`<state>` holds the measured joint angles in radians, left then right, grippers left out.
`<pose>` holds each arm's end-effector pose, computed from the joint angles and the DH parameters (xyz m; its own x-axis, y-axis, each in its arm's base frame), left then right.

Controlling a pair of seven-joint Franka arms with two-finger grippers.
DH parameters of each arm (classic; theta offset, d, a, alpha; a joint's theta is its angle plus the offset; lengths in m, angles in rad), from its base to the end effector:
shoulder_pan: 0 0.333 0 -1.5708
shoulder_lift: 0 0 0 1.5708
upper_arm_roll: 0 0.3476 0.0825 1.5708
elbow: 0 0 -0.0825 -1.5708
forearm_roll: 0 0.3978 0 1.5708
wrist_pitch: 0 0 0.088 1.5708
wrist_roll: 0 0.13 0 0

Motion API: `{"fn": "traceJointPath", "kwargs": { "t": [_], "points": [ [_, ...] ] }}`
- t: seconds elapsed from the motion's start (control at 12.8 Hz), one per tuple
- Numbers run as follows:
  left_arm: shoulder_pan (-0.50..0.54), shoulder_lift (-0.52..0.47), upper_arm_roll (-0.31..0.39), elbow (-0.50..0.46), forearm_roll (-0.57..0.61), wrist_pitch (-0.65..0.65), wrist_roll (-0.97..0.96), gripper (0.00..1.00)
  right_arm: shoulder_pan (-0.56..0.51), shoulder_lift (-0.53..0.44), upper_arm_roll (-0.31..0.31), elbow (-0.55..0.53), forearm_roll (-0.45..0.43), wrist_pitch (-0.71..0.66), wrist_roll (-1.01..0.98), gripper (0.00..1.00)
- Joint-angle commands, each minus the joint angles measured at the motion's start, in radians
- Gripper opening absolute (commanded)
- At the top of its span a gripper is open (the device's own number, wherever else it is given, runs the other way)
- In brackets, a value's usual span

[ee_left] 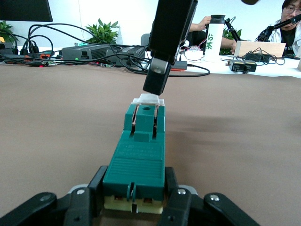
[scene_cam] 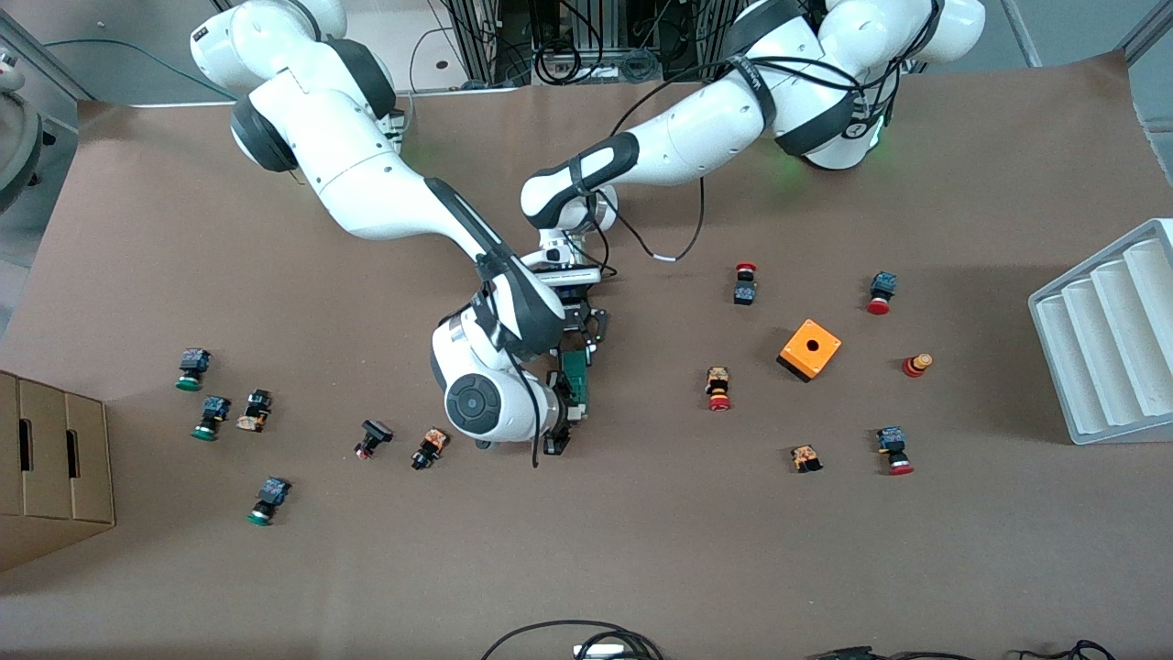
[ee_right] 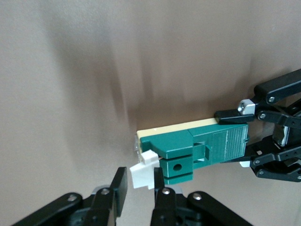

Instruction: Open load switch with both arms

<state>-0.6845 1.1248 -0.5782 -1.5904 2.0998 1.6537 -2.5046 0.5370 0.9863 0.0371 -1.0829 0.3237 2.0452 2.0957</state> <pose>0.3739 -0.6013 0.0496 0.2724 0.0728 0.9594 0.1005 -0.9938 0.0469 0.6735 0.4527 0.2107 -0.1402 -0.9600 -0.2425 -0.9760 0.0927 0.1971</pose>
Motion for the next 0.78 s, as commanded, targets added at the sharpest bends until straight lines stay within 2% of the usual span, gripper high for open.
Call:
{"fn": "traceJointPath", "kwargs": {
  "t": [0.0, 0.31, 0.71],
  "points": [
    [0.003, 0.017, -0.012, 0.018, 0.009, 0.008, 0.001, 0.54, 0.000, -0.015, 0.004, -0.017, 0.017, -0.019, -0.002, 0.30],
    [0.003, 0.017, -0.012, 0.018, 0.009, 0.008, 0.001, 0.54, 0.007, -0.005, 0.006, -0.006, 0.017, 0.018, 0.007, 0.31],
    [0.003, 0.017, -0.012, 0.018, 0.008, 0.006, 0.001, 0.54, 0.021, 0.012, 0.006, -0.002, 0.015, 0.036, 0.026, 0.37]
  ]
}}
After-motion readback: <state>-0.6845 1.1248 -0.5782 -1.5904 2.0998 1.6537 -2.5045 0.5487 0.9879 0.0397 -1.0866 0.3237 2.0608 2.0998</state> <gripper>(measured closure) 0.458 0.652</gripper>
